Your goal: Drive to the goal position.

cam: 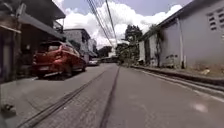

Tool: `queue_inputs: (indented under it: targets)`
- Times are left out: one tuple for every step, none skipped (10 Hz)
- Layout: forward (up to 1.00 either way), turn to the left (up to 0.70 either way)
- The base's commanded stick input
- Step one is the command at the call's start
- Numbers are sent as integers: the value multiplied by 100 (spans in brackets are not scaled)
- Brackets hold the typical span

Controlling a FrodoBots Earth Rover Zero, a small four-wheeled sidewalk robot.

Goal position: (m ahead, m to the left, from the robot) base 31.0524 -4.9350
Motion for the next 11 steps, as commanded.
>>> queue_inputs:
  targets:
    - [100,-7]
    - [100,0]
    - [100,0]
    - [100,0]
    - [100,0]
    - [100,0]
    - [100,0]
    - [100,0]
    - [100,0]
    - [100,0]
    - [100,0]
